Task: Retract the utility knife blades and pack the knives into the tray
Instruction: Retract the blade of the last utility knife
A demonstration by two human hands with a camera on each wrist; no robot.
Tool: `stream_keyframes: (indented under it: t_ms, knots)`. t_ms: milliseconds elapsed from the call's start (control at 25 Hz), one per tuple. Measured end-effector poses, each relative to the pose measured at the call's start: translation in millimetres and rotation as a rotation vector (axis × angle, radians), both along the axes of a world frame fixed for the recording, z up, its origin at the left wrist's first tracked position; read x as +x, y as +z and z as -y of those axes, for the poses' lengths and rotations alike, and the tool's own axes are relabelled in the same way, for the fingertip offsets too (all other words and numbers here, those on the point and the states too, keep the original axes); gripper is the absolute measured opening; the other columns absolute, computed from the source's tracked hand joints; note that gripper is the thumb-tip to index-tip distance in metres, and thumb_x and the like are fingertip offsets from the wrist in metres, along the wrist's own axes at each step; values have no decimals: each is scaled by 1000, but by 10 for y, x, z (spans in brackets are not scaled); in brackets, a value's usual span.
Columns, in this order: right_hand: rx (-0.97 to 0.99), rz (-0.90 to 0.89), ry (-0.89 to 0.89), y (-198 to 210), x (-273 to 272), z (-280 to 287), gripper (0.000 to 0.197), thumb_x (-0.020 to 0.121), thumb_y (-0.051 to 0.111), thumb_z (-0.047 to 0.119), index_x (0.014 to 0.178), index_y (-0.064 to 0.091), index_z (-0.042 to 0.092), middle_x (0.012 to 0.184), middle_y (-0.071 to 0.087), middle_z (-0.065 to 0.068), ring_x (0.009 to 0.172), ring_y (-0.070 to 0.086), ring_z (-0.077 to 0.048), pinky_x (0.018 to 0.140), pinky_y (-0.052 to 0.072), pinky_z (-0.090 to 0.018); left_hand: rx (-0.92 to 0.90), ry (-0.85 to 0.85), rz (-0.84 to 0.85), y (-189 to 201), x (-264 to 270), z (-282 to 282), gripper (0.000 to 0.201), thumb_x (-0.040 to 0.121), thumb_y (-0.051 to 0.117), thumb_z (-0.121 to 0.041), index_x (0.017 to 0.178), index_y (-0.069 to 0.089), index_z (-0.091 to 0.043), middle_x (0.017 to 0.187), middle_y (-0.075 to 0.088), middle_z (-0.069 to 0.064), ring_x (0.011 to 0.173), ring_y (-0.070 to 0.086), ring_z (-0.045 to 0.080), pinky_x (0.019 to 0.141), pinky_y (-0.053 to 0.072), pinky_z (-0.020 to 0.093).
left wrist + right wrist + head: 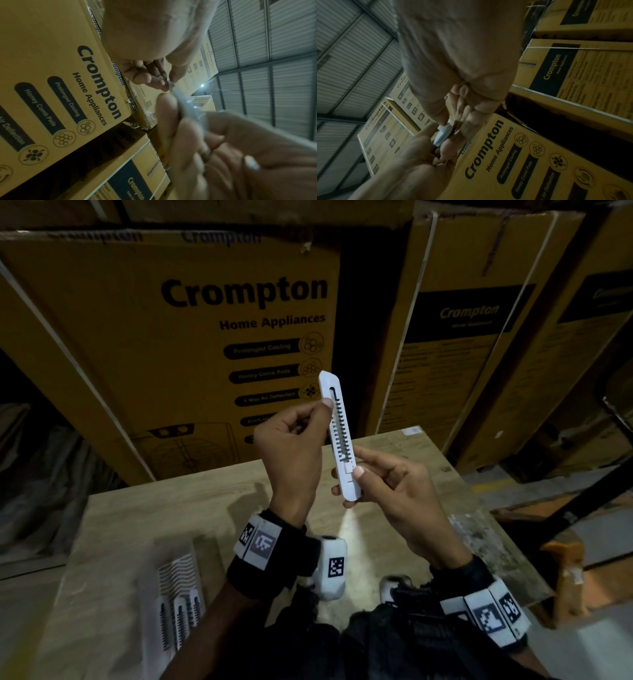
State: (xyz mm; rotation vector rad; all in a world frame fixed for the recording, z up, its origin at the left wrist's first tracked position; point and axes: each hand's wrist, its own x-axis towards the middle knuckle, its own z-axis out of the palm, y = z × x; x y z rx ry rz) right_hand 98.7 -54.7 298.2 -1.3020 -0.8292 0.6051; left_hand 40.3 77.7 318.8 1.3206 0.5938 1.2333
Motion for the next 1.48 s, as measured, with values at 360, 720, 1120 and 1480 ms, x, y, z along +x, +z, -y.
stream_keyframes:
  t_ms: [360,720,1120,1480]
  knots:
    - [-5,125,54,-28,187,74,34,95,63,-2,127,63,8,88,75,-22,69,72,-24,64,60,-31,20,64,-58,-14,109,94,20,90,74,-9,71,75,-5,64,65,29,51,51,19,46,41,24]
    - [-98,708,-18,-73,365,178,34,94,71,20,128,70,12,96,80,1,78,73,-8,73,61,-29,3,100,-105,-41,165,179,19,87,77,-7,68,76,-8,66,71,21,57,63,20,54,53,32]
    - [151,934,-123,-57,619,196,10,90,77,11,97,79,4,86,79,-3,70,71,-11,62,54,-26,-47,208,-88,-136,242,260,25,88,75,-8,66,71,2,55,63,17,46,51,14,48,42,27]
    - [175,769,-139,-308,661,327,25,85,80,13,106,75,1,91,71,11,83,69,8,74,53,-7,-111,292,-172,-217,339,467,22,86,76,-10,64,74,-9,58,71,3,56,63,12,57,51,22]
